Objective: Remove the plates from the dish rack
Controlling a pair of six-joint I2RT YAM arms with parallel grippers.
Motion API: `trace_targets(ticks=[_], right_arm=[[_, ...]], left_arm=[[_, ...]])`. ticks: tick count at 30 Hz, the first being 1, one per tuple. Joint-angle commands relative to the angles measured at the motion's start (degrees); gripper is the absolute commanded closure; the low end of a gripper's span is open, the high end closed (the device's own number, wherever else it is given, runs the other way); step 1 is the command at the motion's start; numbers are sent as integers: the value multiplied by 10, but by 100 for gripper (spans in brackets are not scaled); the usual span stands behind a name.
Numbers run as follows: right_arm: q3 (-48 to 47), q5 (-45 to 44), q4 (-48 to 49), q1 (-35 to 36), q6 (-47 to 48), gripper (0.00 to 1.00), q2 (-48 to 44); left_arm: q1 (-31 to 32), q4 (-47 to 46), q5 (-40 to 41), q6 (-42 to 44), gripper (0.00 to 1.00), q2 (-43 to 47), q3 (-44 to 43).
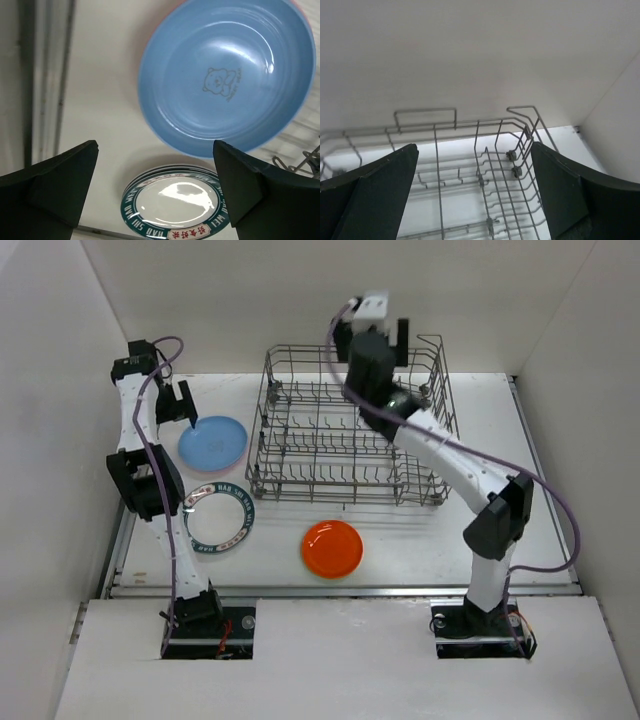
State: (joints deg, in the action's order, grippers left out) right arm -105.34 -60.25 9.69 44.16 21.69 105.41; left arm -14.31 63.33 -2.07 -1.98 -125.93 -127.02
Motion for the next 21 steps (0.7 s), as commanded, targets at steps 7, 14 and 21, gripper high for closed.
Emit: trace_targets(ticks=[7, 14, 21], right_arm=[[-47, 74, -353, -251, -354, 0, -137], [21, 102, -420, -389, -395, 0, -196], [136, 208, -359, -436, -413, 0, -276]], left_arm=[[-27, -36, 302, -55, 1, 171, -13], [-61, -55, 358, -60, 1, 238, 38], [-61, -62, 350, -58, 1, 260, 67]])
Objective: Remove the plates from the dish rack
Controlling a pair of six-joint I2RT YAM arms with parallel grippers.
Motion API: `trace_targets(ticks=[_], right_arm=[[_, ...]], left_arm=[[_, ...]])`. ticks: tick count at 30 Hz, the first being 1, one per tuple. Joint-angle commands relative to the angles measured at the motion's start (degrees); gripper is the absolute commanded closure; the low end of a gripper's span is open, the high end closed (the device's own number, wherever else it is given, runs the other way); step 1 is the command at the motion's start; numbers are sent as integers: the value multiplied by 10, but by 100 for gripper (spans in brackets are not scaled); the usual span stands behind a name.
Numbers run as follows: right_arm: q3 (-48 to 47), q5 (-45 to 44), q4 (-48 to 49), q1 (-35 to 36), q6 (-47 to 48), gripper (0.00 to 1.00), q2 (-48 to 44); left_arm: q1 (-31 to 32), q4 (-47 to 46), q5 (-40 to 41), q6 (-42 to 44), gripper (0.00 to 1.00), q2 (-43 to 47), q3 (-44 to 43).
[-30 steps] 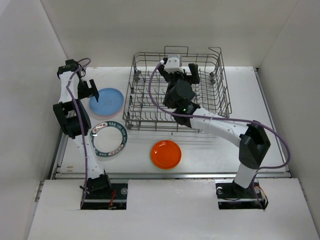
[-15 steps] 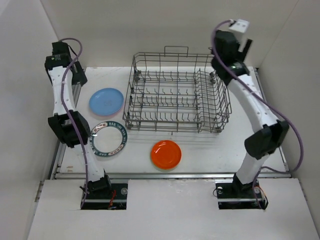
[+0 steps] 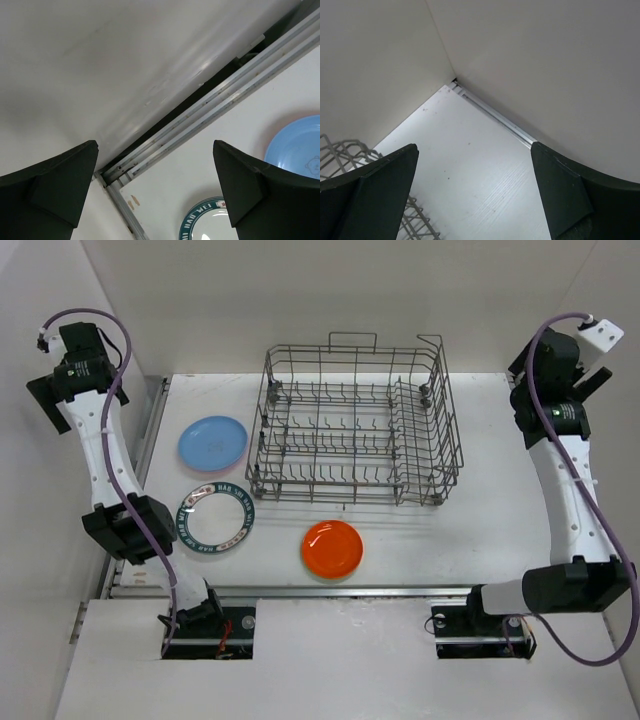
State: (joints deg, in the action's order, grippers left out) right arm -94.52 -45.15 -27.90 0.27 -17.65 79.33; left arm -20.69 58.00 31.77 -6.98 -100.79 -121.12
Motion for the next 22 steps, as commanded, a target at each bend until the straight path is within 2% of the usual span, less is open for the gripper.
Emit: trace_targets(ticks=[1, 22], right_arm=[[28, 52, 17, 3, -33, 0, -15], [34, 19, 34, 3, -61, 0, -26]], left_arm=[[3, -9, 7, -8, 1, 9, 8], [3, -9, -4, -8, 1, 14, 19]])
